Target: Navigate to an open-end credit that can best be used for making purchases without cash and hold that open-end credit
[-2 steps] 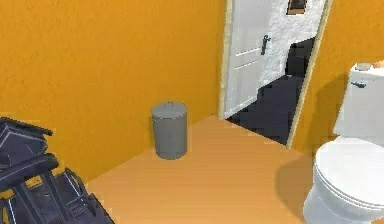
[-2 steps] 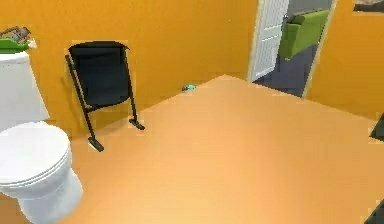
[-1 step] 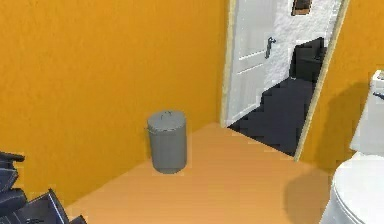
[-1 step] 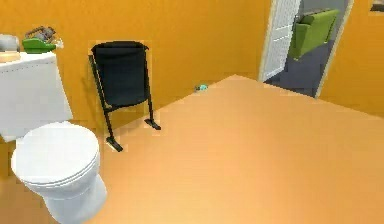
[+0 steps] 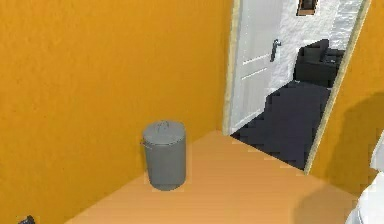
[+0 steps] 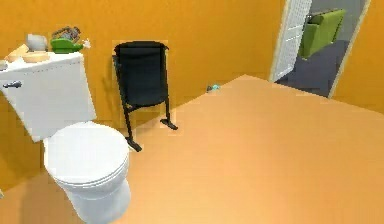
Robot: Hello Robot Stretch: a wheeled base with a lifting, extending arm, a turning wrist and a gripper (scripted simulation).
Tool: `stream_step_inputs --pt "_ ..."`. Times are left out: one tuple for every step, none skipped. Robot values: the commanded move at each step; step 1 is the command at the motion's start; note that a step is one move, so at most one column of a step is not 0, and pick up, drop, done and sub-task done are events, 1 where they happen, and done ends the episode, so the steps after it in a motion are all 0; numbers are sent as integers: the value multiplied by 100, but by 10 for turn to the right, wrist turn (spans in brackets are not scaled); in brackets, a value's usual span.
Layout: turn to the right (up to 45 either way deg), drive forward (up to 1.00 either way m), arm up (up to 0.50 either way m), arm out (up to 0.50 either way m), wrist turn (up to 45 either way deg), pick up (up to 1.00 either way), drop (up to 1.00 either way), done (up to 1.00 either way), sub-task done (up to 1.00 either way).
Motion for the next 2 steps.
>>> stream_step_inputs --pt "270 0 0 0 0 0 0 0 0" --pt "0 60 0 0 0 0 0 0 0"
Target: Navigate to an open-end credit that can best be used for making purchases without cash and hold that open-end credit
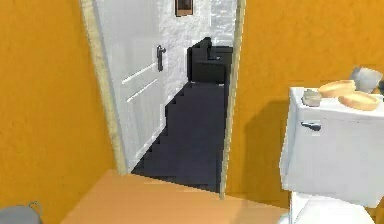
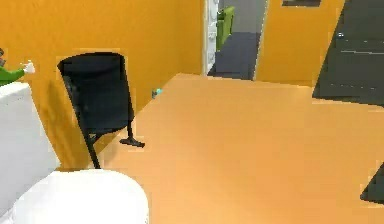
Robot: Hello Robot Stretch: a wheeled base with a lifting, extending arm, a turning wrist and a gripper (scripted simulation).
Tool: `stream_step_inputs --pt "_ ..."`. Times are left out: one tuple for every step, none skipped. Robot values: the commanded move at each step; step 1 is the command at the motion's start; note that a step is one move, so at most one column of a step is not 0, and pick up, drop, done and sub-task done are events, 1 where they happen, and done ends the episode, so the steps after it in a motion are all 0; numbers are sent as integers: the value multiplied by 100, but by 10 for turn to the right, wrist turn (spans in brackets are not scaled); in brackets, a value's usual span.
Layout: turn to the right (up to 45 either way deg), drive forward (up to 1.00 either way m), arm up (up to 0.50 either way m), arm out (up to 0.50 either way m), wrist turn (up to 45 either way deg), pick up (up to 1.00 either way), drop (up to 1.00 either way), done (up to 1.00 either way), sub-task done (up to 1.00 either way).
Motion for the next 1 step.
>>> stream_step_inputs --pt "-210 0 0 0 0 0 0 0 0"
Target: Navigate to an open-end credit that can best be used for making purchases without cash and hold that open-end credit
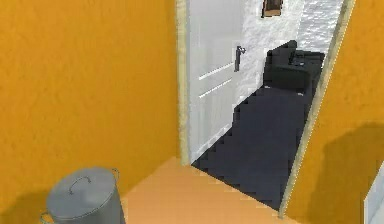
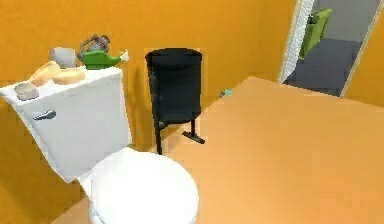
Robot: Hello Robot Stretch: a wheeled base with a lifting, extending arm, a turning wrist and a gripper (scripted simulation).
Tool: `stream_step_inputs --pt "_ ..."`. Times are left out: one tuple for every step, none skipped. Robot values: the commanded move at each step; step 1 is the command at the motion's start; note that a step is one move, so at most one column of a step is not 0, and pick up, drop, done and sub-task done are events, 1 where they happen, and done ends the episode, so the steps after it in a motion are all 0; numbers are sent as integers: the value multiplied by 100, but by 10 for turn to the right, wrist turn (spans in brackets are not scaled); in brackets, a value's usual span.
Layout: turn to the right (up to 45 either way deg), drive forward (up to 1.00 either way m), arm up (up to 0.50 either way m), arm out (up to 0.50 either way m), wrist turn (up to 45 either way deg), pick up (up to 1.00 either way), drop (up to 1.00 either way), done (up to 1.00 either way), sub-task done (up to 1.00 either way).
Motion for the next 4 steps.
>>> stream_step_inputs --pt "0 40 0 0 0 0 0 0 0" --pt "0 55 0 0 0 0 0 0 0" --pt "450 0 0 0 0 0 0 0 0" --pt "120 0 0 0 0 0 0 0 0"
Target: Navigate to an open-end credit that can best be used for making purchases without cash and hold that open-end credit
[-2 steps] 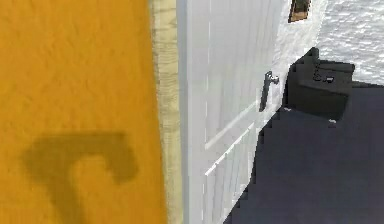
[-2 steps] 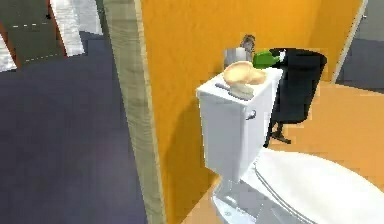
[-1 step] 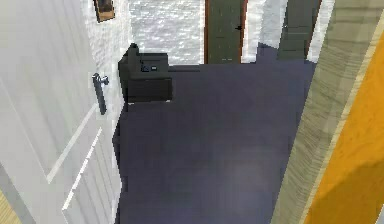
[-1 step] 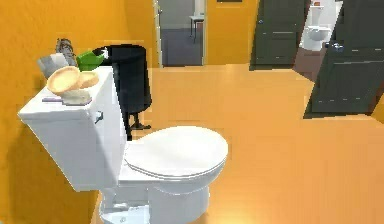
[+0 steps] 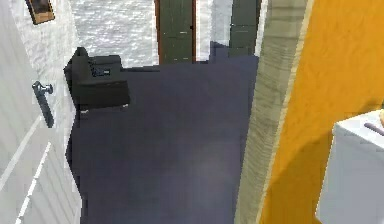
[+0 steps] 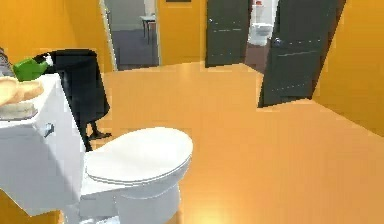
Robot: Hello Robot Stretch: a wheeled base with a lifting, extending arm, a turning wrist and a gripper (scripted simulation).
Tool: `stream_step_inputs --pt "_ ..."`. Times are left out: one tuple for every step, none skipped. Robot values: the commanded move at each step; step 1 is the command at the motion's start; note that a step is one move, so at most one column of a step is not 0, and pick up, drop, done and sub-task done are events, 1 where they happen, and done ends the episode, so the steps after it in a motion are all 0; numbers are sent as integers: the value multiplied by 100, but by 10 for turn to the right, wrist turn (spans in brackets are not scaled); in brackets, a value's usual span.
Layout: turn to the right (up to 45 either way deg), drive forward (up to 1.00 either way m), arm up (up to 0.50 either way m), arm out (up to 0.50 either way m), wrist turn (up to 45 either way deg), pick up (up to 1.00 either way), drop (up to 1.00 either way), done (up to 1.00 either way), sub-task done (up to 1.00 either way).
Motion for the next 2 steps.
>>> stream_step_inputs --pt "0 35 0 0 0 0 0 0 0" --pt "0 65 0 0 0 0 0 0 0"
